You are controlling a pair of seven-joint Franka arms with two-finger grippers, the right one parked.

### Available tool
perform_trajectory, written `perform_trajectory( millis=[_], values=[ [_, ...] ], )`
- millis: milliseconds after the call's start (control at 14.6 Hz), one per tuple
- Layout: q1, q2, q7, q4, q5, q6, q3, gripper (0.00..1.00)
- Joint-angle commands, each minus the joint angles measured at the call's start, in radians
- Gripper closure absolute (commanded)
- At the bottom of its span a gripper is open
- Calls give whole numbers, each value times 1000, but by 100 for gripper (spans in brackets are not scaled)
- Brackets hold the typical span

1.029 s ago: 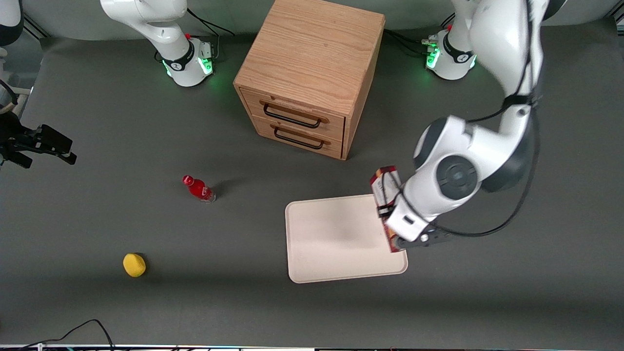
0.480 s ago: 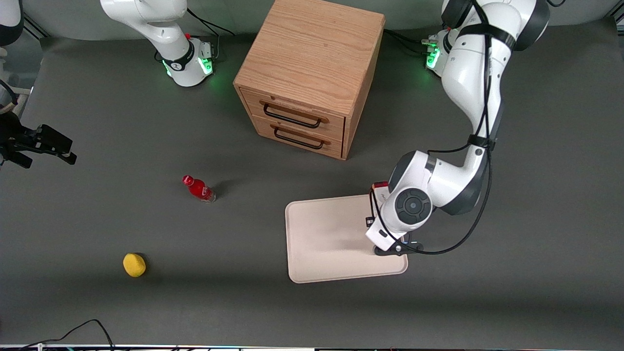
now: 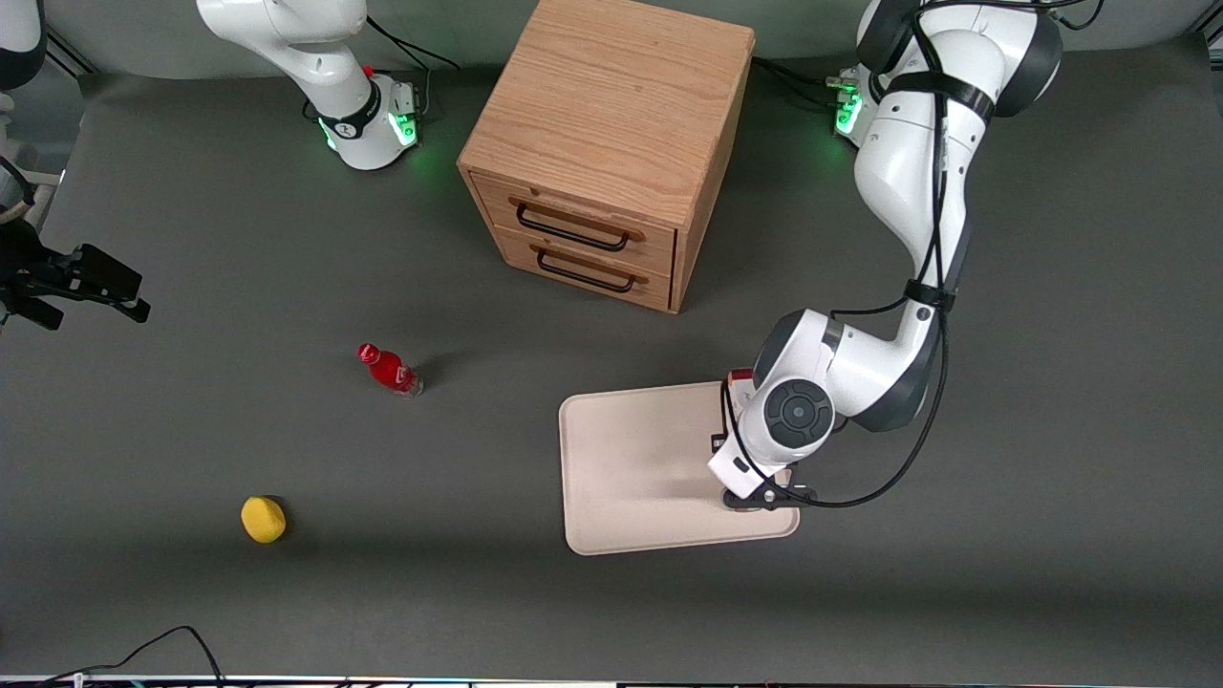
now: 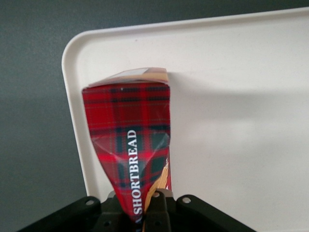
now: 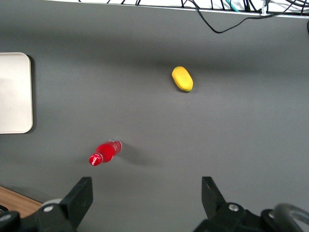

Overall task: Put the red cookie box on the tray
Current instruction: 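Raise the left gripper away from the box on the tray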

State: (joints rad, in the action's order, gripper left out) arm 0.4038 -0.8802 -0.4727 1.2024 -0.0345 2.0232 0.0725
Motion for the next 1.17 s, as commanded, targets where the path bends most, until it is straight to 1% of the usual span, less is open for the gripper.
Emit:
perform_trajectory(
  millis=[0,69,137,206,275,343,412,549,618,686,824,892,1098],
  values=[
    [10,-19,17,-40,-27,0,-8,67],
    [12,-19,17,-40,-30,0,-8,55],
    [12,-17,17,-38,-36,-1,-8,45],
    [12,-16,17,-38,-42,-3,-8,29],
    [13,-13,17,-38,-42,-12,-8,7],
    [12,-3,17,-40,-44,-29,-8,0],
    [9,18,20,-41,-44,-68,-10,0],
    [-6,88,48,-73,-36,-209,-13,0],
    [-43,118,77,-90,-33,-272,-7,0],
    [-63,174,88,-95,-33,-314,-7,0],
    [-85,269,95,-83,-25,-339,-17,0],
    [-132,315,103,-77,-27,-359,-13,0],
    [-230,421,274,-75,-27,-489,-14,0]
  ],
)
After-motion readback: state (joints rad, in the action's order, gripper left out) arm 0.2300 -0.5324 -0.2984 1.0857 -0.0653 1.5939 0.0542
